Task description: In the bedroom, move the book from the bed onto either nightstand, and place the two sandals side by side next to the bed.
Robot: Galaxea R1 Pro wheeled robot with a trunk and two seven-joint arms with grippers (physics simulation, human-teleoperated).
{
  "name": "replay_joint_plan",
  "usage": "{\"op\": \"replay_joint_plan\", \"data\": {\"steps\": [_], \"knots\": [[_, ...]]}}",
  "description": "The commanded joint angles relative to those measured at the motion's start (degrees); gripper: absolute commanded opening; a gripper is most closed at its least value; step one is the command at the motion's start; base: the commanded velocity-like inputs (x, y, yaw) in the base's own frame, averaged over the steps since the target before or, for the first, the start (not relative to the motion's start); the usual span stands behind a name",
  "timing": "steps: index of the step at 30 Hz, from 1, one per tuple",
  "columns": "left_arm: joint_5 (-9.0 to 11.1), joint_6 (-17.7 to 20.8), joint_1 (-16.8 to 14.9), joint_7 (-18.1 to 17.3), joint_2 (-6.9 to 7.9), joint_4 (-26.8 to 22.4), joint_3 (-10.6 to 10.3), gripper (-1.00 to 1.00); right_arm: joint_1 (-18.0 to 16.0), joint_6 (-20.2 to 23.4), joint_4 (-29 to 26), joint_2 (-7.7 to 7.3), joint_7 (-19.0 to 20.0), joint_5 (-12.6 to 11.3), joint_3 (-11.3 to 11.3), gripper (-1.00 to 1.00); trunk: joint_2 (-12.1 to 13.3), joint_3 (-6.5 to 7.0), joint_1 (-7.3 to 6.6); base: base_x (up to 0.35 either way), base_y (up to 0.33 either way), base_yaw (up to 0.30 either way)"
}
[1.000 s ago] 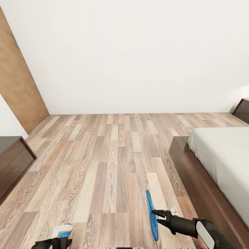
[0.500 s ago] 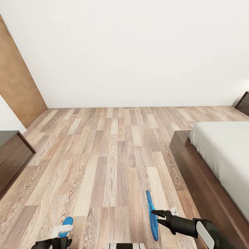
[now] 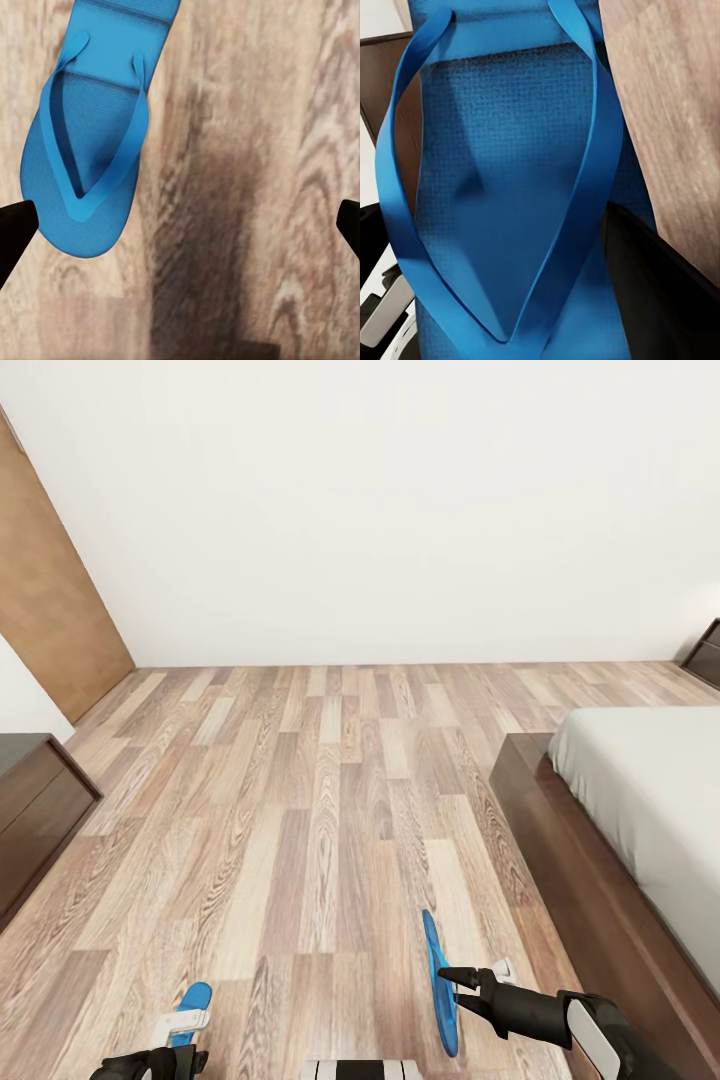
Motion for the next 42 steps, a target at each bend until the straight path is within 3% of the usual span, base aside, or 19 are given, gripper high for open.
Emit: {"op": "replay_joint_plan", "data": {"steps": [1,12,17,21,26,28,32,34,42], "knots": [[0.16,0.39,0.00,-0.28,-0.03,-0.10,0.27,1.00,-0.02,0.34,0.00,0.01,0.10,-0.06,-0.12,-1.00,-0.02,-0.04,-0.01,0.000,0.000,0.000],[0.16,0.34,0.00,-0.25,-0.03,-0.10,0.27,1.00,-0.02,0.34,-0.08,-0.04,0.10,-0.15,-0.12,-1.00,-0.02,-0.04,-0.01,0.000,0.000,0.000],[0.13,-1.85,0.00,-0.25,0.07,-0.10,0.27,1.00,-0.02,0.34,-0.08,0.00,0.10,-0.14,-0.12,-1.00,-0.02,-0.04,-0.01,0.000,0.000,0.000],[0.12,-4.77,-0.05,-0.29,1.23,-1.08,0.25,1.00,-0.02,0.34,-0.09,0.01,0.10,-0.14,-0.12,-1.00,-0.02,-0.04,-0.01,0.000,0.000,0.000],[-0.17,-5.03,-0.13,-0.28,1.74,-3.31,0.12,1.00,-0.02,0.34,-0.09,0.01,0.10,-0.14,-0.12,-1.00,-0.02,-0.04,-0.01,0.000,0.000,0.000],[-1.05,-5.03,-0.15,-0.31,1.82,-3.67,0.06,1.00,-0.02,0.34,-0.09,0.01,0.10,-0.14,-0.12,-1.00,-0.02,-0.04,-0.01,0.000,0.000,0.000],[-5.54,-4.28,-0.18,-0.59,1.76,-3.90,-0.02,1.00,-0.02,0.34,-0.09,0.01,0.07,-0.09,-0.12,-1.00,-0.02,-0.04,-0.01,0.000,0.000,0.000],[-6.67,-4.14,-0.18,-1.22,1.70,-3.89,-0.05,1.00,-0.02,0.34,-0.09,0.01,0.04,-0.07,-0.12,-1.00,-0.02,-0.04,-0.01,0.000,0.000,0.000],[-7.82,-4.04,-0.18,-3.48,1.77,-3.73,-0.08,1.00,-0.02,0.34,-0.09,0.01,0.01,-0.06,-0.12,-1.00,-0.02,-0.04,-0.01,0.000,0.000,0.000]]}}
